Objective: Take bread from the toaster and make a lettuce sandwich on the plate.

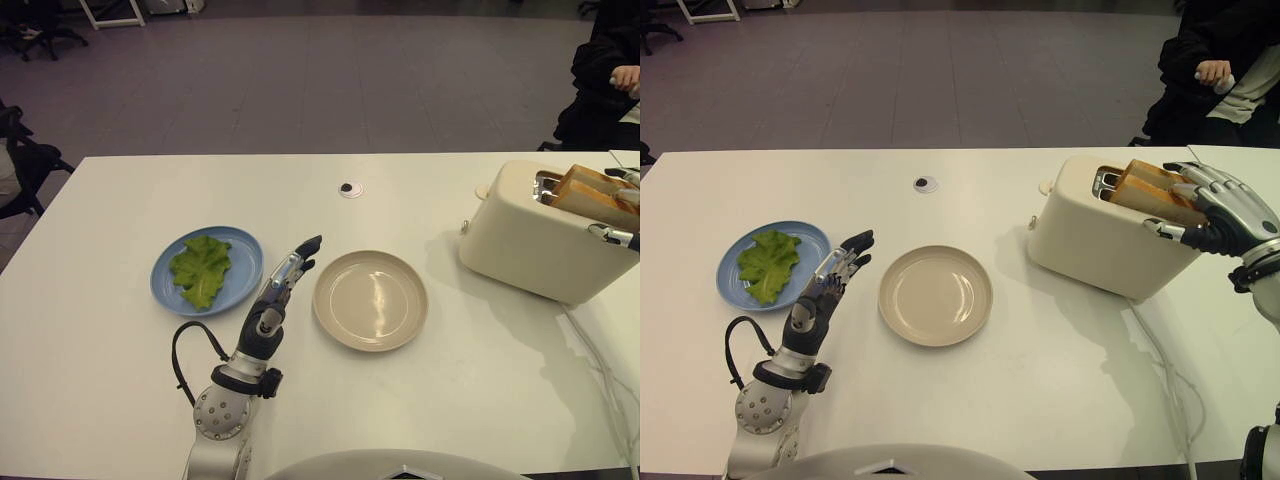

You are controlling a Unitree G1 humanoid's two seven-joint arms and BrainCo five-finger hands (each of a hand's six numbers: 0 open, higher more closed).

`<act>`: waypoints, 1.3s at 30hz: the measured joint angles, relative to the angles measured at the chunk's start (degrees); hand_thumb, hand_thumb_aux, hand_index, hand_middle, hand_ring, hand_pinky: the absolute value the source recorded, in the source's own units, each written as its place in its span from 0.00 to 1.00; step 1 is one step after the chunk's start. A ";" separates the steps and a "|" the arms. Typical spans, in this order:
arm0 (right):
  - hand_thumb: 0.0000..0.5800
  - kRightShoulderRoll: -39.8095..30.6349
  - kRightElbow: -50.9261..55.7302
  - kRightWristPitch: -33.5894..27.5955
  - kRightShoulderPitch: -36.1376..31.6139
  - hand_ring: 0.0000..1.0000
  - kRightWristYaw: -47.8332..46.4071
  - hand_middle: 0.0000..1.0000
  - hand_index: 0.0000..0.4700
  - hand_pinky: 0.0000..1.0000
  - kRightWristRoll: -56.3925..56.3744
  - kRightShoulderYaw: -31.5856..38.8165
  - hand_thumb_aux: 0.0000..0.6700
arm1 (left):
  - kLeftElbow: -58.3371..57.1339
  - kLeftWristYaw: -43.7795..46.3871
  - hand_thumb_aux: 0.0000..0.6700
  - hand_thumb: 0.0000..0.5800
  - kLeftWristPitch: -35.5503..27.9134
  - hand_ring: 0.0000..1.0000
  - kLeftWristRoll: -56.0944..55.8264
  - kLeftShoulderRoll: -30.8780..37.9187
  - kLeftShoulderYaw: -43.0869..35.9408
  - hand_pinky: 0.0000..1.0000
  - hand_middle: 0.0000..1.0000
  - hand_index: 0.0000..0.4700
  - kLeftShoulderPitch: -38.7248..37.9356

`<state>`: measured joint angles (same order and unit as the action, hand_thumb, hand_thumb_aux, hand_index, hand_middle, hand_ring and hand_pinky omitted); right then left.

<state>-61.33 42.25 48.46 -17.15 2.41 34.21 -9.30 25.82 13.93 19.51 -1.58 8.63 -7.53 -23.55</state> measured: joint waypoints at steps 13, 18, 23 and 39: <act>1.00 -0.23 2.01 2.74 -3.94 0.00 -0.36 0.00 1.00 0.00 -4.63 5.68 1.00 | -0.01 -0.61 0.00 0.00 0.11 0.00 0.00 0.01 0.01 0.00 0.00 0.00 -0.21; 1.00 0.38 2.81 2.84 -5.33 0.00 -10.92 0.00 1.00 0.00 -18.20 4.81 1.00 | -0.04 -0.83 0.00 0.00 0.41 0.00 0.00 -0.01 0.01 0.00 0.00 0.00 -0.20; 1.00 0.53 1.46 -5.26 -10.41 0.00 -34.01 0.00 1.00 0.00 -43.48 -0.70 1.00 | -0.13 -1.14 0.00 0.00 0.48 0.00 -0.03 -0.29 0.07 0.00 0.00 0.00 -0.21; 1.00 23.50 -45.62 -53.18 -3.78 0.00 -47.23 0.00 1.00 0.00 -60.52 18.92 1.00 | -1.98 -1.94 0.00 0.00 1.10 0.00 -3.83 -0.72 5.12 0.00 0.00 0.00 2.80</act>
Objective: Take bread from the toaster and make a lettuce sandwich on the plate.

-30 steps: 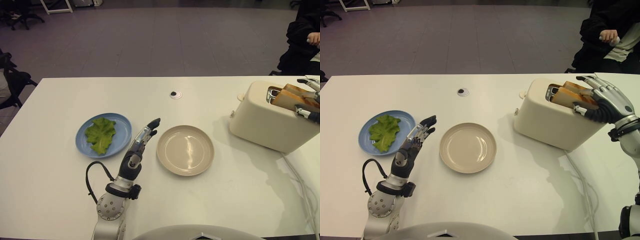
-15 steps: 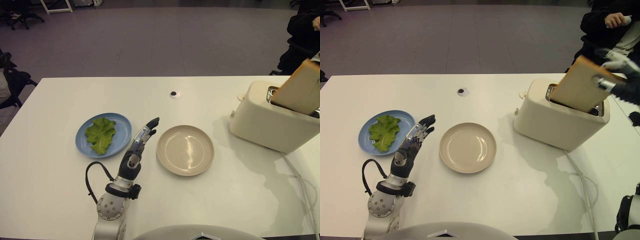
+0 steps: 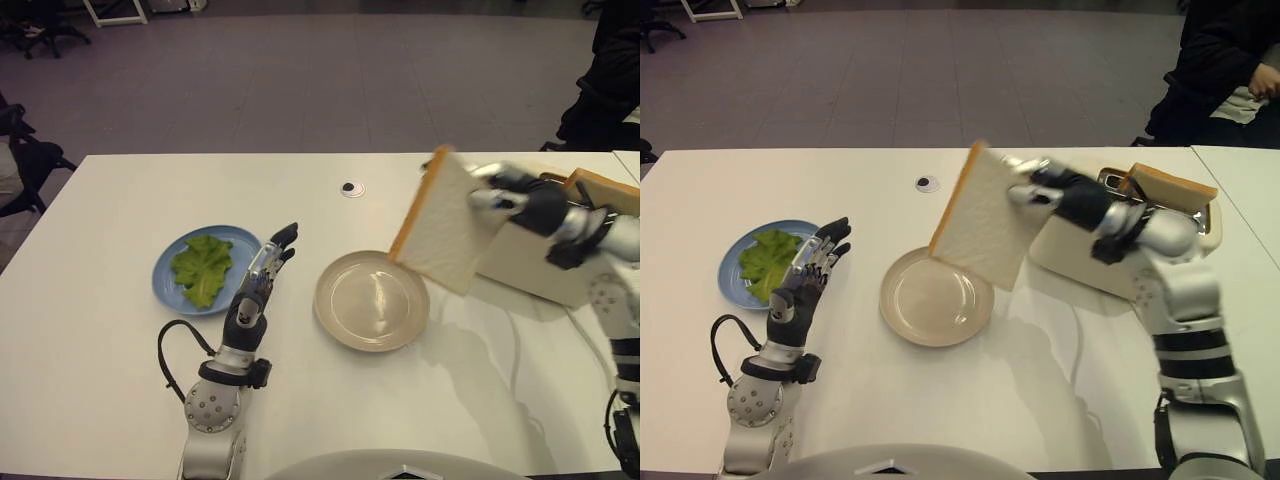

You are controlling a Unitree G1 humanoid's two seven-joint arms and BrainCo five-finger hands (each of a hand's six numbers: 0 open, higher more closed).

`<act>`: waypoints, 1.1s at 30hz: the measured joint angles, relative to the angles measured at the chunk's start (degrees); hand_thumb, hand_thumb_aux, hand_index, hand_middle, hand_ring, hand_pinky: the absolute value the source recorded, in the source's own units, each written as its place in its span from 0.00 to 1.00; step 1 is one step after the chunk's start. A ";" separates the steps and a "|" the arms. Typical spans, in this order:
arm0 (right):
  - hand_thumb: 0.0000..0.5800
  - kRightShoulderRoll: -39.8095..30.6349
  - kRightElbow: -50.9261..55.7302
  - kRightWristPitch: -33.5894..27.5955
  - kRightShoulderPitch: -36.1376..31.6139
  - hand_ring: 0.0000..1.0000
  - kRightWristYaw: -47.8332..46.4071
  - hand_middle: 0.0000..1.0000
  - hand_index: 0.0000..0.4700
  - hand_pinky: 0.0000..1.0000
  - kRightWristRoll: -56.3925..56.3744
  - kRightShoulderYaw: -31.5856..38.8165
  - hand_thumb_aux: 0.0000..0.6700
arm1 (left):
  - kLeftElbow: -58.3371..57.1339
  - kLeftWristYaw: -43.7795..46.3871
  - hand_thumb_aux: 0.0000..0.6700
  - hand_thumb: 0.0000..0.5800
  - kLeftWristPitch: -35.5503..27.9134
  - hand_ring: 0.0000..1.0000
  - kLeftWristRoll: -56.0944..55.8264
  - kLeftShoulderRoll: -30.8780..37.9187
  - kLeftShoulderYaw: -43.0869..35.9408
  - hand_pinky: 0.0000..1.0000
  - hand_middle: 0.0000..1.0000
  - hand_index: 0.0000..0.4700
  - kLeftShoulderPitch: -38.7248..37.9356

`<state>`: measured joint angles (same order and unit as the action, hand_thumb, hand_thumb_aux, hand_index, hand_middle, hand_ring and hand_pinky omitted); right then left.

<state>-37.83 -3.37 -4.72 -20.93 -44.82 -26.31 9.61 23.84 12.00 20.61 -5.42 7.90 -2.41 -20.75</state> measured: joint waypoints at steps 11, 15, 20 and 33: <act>0.00 8.85 12.16 17.41 1.78 0.00 8.18 0.00 0.00 0.00 28.37 10.10 0.00 | 3.02 -2.76 0.00 0.00 -11.06 0.00 -4.11 3.73 11.35 0.00 0.00 0.00 2.37; 0.00 9.43 10.71 20.69 2.01 0.00 11.32 0.00 0.00 0.00 32.09 9.58 0.00 | 2.89 -2.51 0.00 0.00 -12.36 0.00 -1.83 6.53 13.63 0.00 0.00 0.00 3.02; 0.00 9.61 9.18 22.22 2.05 0.00 13.59 0.00 0.00 0.00 33.99 7.41 0.00 | -5.84 -5.23 0.00 0.00 -11.78 0.00 15.46 16.89 17.16 0.00 0.00 0.00 5.04; 0.00 10.70 5.77 25.85 8.22 0.00 15.05 0.00 0.00 0.00 33.11 3.66 0.00 | -44.44 -23.18 0.69 0.91 -11.25 0.00 53.76 36.03 2.56 0.00 0.00 0.69 19.50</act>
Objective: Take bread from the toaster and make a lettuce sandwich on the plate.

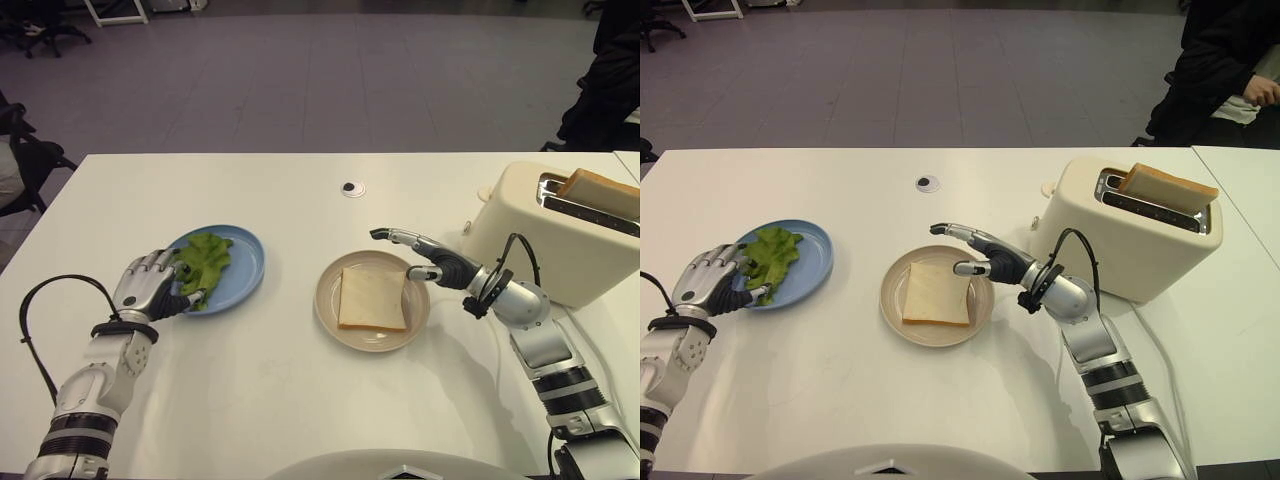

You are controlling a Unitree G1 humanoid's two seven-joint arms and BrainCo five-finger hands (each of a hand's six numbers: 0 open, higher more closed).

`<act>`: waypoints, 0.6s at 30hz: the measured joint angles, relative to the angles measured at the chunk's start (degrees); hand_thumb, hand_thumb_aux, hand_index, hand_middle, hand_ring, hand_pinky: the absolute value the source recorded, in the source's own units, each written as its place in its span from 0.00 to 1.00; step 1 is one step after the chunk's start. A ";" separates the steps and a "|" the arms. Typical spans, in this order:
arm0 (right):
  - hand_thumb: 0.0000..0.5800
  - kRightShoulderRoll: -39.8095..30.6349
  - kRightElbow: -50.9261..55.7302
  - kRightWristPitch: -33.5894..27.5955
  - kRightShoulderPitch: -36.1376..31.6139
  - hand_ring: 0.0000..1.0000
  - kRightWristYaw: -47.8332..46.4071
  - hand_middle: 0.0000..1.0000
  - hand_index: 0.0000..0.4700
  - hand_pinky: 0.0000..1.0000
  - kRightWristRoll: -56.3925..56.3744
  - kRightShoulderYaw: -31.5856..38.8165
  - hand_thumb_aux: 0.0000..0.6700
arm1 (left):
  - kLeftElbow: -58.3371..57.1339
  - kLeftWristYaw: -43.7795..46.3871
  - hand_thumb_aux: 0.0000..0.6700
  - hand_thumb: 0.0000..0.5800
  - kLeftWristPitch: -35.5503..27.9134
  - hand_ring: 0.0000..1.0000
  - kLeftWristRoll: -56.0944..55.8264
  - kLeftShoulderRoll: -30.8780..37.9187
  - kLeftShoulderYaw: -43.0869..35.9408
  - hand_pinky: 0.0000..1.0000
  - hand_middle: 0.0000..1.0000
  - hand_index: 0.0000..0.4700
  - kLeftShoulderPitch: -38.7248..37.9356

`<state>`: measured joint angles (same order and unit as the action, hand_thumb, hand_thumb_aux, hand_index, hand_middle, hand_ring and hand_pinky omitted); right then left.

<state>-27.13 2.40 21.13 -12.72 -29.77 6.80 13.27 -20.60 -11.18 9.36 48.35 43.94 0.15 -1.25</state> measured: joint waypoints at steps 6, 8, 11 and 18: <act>0.00 0.11 0.05 0.84 0.13 0.00 0.67 0.00 0.00 0.00 0.61 -0.09 0.00 | -3.30 -1.72 0.99 1.00 0.88 0.00 -1.27 0.02 -2.43 0.00 0.00 0.99 2.46; 0.00 0.11 0.06 1.26 0.26 0.00 0.87 0.00 0.00 0.00 1.03 -0.09 0.00 | -3.64 -2.02 1.00 1.00 1.07 0.00 -2.01 0.13 -2.99 0.00 0.00 1.00 3.21; 0.00 0.13 0.26 1.87 0.26 0.00 1.35 0.00 0.00 0.00 1.22 -0.10 0.00 | -3.45 -2.17 1.00 1.00 1.28 0.00 -2.95 0.28 -3.09 0.00 0.00 1.00 3.12; 0.00 0.23 1.86 4.02 0.17 0.00 3.14 0.00 0.00 0.00 3.20 -0.28 0.00 | 3.66 -2.42 1.00 1.00 1.28 0.00 -5.85 2.36 0.29 0.00 0.00 1.00 -0.31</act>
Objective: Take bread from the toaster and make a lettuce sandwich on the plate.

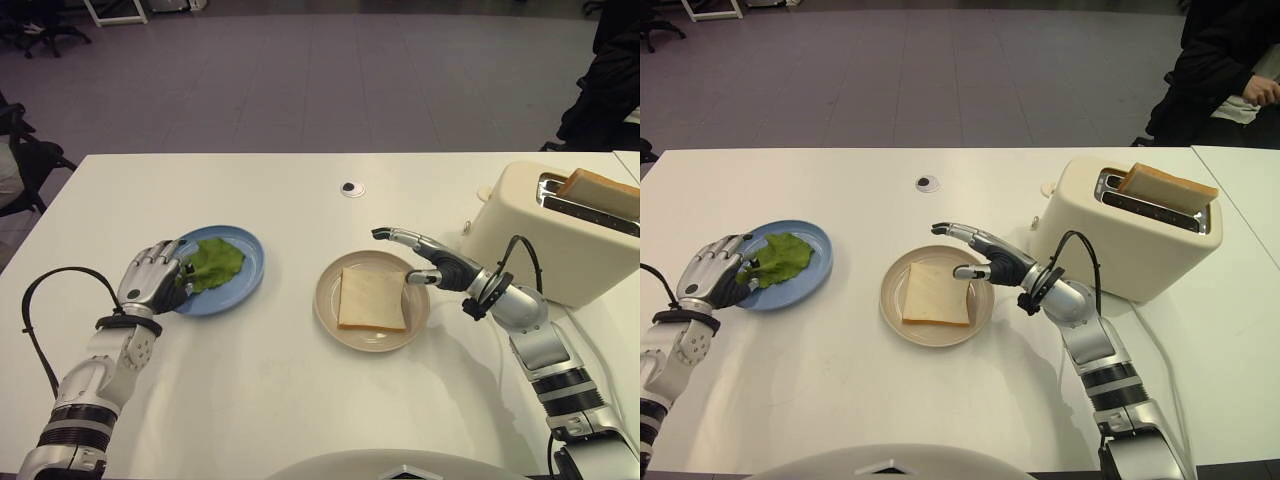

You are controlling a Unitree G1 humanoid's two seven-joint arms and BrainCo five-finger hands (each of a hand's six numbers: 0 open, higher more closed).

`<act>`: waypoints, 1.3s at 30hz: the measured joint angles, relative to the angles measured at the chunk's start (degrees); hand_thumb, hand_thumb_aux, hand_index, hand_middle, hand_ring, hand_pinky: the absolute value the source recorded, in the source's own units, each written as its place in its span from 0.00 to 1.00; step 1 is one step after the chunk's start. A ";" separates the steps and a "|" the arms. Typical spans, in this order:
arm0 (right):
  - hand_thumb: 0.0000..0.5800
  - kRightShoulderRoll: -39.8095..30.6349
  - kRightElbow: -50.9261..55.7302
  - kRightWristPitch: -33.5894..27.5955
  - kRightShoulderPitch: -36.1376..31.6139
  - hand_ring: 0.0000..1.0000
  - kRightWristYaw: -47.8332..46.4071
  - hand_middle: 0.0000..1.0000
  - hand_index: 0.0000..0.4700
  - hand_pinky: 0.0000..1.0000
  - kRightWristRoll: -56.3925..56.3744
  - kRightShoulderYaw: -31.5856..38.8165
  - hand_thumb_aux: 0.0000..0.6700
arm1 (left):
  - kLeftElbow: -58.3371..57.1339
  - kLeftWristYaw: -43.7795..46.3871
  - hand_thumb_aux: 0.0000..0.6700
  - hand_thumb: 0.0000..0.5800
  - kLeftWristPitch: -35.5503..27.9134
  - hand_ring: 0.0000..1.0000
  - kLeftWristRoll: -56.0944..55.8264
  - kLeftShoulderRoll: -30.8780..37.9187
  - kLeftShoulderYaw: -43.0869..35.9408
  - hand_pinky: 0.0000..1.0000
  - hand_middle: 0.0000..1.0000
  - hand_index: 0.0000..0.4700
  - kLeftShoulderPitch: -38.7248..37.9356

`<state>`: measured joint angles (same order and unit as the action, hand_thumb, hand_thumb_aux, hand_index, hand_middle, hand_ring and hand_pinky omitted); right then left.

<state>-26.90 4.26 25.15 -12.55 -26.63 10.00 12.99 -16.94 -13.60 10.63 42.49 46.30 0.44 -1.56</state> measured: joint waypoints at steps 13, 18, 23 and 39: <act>0.00 -2.36 0.49 5.27 3.54 0.00 2.91 0.00 0.00 0.00 -3.98 -9.48 0.00 | 33.47 11.51 1.00 1.00 1.15 0.00 -18.93 -11.24 1.48 0.00 0.00 1.00 -2.34; 0.00 -2.39 1.98 6.66 4.01 0.00 3.26 0.00 0.00 0.00 -4.73 -10.97 0.00 | 29.79 14.89 1.00 1.00 0.88 0.00 -14.28 -21.02 -12.29 0.00 0.00 1.00 2.74; 0.00 -1.46 2.68 7.17 4.00 0.00 4.15 0.00 0.00 0.00 -4.52 -10.67 0.00 | 15.09 12.70 1.00 1.00 4.61 0.00 -7.58 -25.18 -20.75 0.00 0.00 1.00 5.93; 0.00 -0.14 4.79 8.21 3.36 0.00 4.23 0.00 0.00 0.00 -3.09 -8.12 0.00 | 9.55 7.46 0.00 0.00 6.90 0.00 0.19 -23.98 -22.59 0.00 0.00 0.00 7.21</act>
<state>-27.04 9.05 33.35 -9.19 -22.40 6.90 4.87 -7.40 -6.14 17.54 42.68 22.32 -22.15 5.64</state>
